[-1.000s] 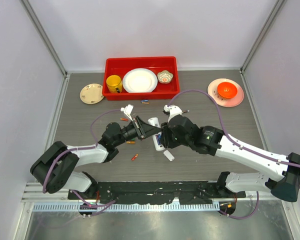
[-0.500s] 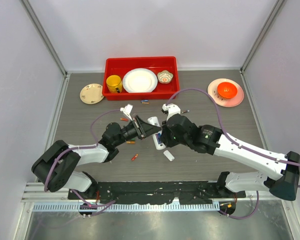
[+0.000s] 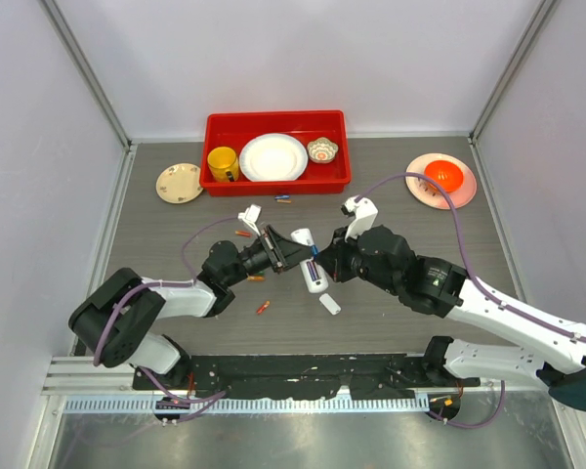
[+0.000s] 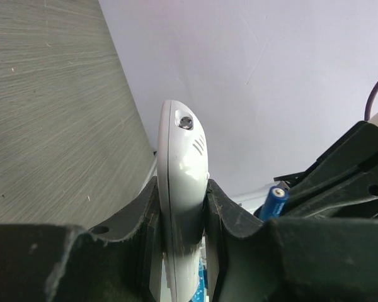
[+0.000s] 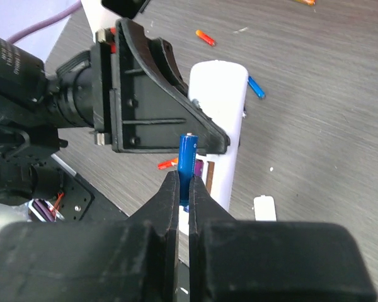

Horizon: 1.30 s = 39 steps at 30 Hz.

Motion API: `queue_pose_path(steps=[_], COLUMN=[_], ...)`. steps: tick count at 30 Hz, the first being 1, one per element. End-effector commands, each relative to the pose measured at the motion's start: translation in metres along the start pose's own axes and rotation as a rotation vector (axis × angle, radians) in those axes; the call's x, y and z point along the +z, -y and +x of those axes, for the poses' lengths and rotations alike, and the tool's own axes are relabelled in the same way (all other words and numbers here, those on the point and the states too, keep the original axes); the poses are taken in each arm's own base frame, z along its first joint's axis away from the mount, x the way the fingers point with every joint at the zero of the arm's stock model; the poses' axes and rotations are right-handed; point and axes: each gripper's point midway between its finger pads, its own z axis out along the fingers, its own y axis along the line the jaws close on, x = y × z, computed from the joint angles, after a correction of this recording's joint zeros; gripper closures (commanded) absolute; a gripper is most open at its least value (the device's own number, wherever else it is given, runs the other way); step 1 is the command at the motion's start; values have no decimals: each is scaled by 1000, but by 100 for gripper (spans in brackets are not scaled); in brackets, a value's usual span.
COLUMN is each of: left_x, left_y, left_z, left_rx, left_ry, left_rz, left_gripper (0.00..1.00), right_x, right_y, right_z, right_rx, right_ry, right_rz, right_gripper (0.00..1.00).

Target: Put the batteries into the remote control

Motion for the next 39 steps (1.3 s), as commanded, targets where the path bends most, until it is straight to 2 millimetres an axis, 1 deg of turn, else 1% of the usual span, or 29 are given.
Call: queue_pose_path(steps=[1, 3, 4, 5, 7, 8, 9, 10, 11, 12, 13, 14, 15, 16, 17, 18, 19, 21, 25, 26, 30, 32, 33, 34, 36, 37, 38, 39], left_x=[7, 7, 7, 6, 1, -2, -5, -9, -12, -14, -18, -20, -22, -25, -27, -28, -30, -34, -39, -40, -41, -42, -42, -42, -42, -42, -42, -42], left_y=[26, 24, 25, 23, 23, 20, 16, 24, 23, 20, 28, 28, 30, 34, 36, 35, 34, 36, 34, 35, 36, 35, 34, 34, 34, 33, 34, 33], left_z=[-14, -14, -14, -14, -12, -11, -9, -10, -8, -7, -7, -5, -5, -3, -2, -1, 0, 0, 3, 3, 4, 5, 5, 5, 6, 6, 6, 6], left_rx=[12, 13, 17, 20, 46, 52, 68, 85, 94, 107, 122, 124, 131, 136, 140, 140, 140, 146, 156, 160, 168, 169, 170, 170, 172, 170, 172, 168], left_ry=[49, 51, 51, 51, 49, 49, 45, 48, 44, 40, 43, 37, 36, 32, 32, 29, 28, 34, 35, 35, 29, 29, 29, 29, 24, 24, 25, 25], left_rz=[85, 75, 74, 68, 54, 41, 20, 34, 27, 13, 31, 30, 36, 46, 52, 48, 46, 51, 49, 51, 60, 60, 59, 59, 60, 60, 63, 63], left_gripper=[99, 100, 100, 100, 100, 100, 100, 100, 100, 100, 100, 100, 100, 100, 100, 100, 100, 100, 100, 100, 100, 100, 100, 100, 100, 100, 100, 100], right_x=[0, 0, 0, 2, 2, 7, 11, 17, 23, 35, 43, 49, 60, 65, 69, 73, 78, 83, 94, 96, 97, 96, 96, 96, 96, 96, 96, 96], right_y=[-8, -2, 9, 21, 48, 60, 66, 75, 82, 90, 103, 103, 112, 117, 125, 130, 137, 141, 146, 150, 159, 162, 164, 165, 166, 167, 167, 167], right_z=[-21, -20, -22, -15, -12, 2, 9, 18, 31, 48, 54, 72, 90, 95, 102, 106, 115, 115, 124, 130, 141, 147, 151, 153, 155, 155, 155, 154], right_rx=[-7, -11, -12, -27, -46, -64, -66, -51, -49, -45, -7, 12, 16, 18, 15, 15, 17, 29, 31, 25, 24, 26, 25, 24, 22, 23, 24, 24], right_ry=[94, 94, 112, 88, 96, 50, 22, -25, -72, -141, -173, -240, -306, -322, -347, -365, -398, -397, -435, -460, -489, -505, -519, -530, -543, -545, -545, -547], right_rz=[-33, -6, 50, 114, 251, 298, 317, 327, 336, 350, 365, 328, 345, 352, 374, 384, 405, 413, 426, 436, 469, 471, 475, 473, 472, 473, 472, 472], right_gripper=[99, 99, 99, 99, 99, 99, 99, 99, 99, 99, 99, 99, 99, 99, 99, 99, 99, 99, 99, 99, 99, 97, 95, 89, 83, 76, 73, 68])
